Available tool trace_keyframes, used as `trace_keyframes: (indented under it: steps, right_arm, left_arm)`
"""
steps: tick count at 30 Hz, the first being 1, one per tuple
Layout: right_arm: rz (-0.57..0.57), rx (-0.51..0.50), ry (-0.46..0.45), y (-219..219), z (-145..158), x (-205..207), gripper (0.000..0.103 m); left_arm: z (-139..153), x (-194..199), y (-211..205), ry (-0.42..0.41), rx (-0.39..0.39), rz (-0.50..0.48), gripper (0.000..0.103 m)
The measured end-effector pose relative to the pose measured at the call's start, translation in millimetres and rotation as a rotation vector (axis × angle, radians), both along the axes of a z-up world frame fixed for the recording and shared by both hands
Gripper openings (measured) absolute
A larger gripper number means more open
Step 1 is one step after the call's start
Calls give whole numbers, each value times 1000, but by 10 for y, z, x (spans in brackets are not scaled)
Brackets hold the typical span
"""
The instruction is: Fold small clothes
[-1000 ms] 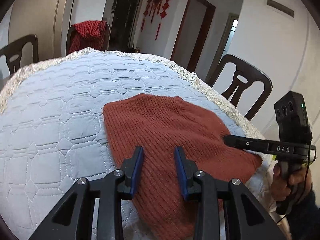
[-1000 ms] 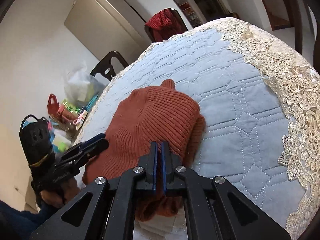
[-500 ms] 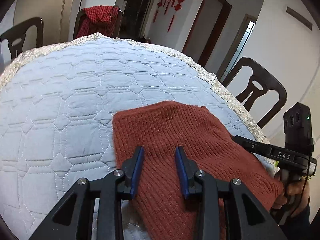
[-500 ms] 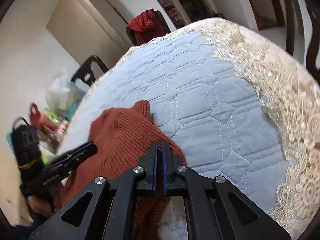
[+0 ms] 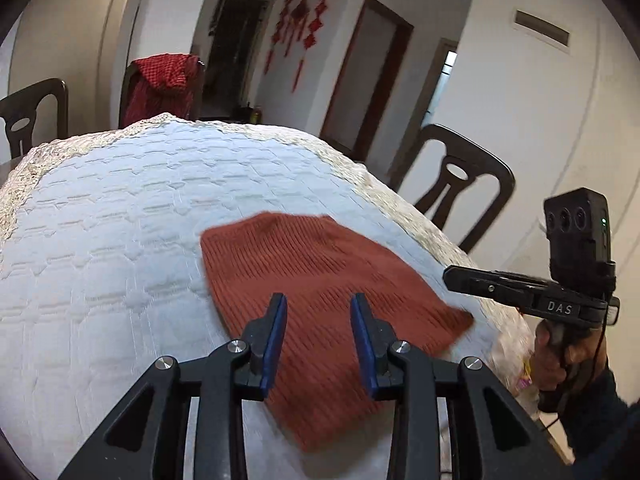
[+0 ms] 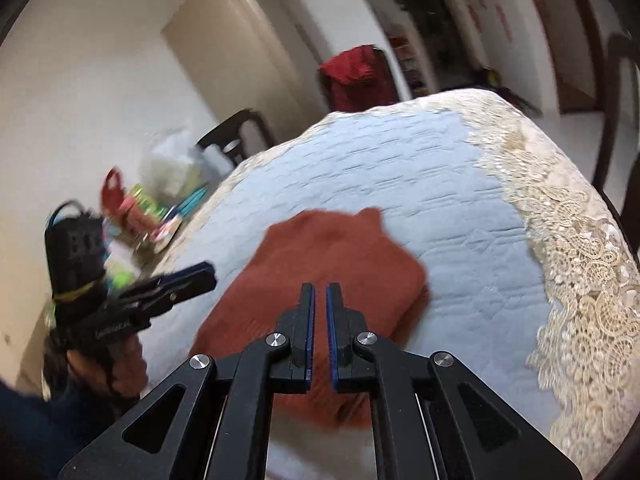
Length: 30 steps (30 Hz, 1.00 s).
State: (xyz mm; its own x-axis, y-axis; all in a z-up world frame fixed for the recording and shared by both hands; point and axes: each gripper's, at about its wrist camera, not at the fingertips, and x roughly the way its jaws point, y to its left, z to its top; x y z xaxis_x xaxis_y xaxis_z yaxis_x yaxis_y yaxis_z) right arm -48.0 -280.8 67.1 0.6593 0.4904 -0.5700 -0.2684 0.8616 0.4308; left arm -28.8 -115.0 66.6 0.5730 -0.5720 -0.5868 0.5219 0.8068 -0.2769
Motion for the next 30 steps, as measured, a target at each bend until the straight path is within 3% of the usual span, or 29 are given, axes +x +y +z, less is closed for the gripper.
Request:
trace_keyframes:
  steps: [6,9,18,21,24,28,30]
  right_arm:
    - [23,-108,85,58,-322,-130,3]
    - [22,-94,89,7,-429,-127,0]
    - [22,-104,57,33,-482,-168,0]
    - [14,-107,72,42,-438,-177,0]
    - [8,-119,49,75,-273,-181,3]
    - [-19,-82,-13,73,-129,-169,3]
    - [-36,-73,7,72,-192,-90,3]
  left_arm:
    - [-292,-145,-2,52,64,-1,35]
    - [-308,-182,-16,30,74,5,35]
    - [-385,-271,23,5,83,34,38]
    - [-321,-241,47,34,73,47,37]
    - [-170,-233,44,-1,76,65,37]
    - [-110,-185,-18,-29,114,112,37]
    - [-191,-130,-69,5,144,128,37]
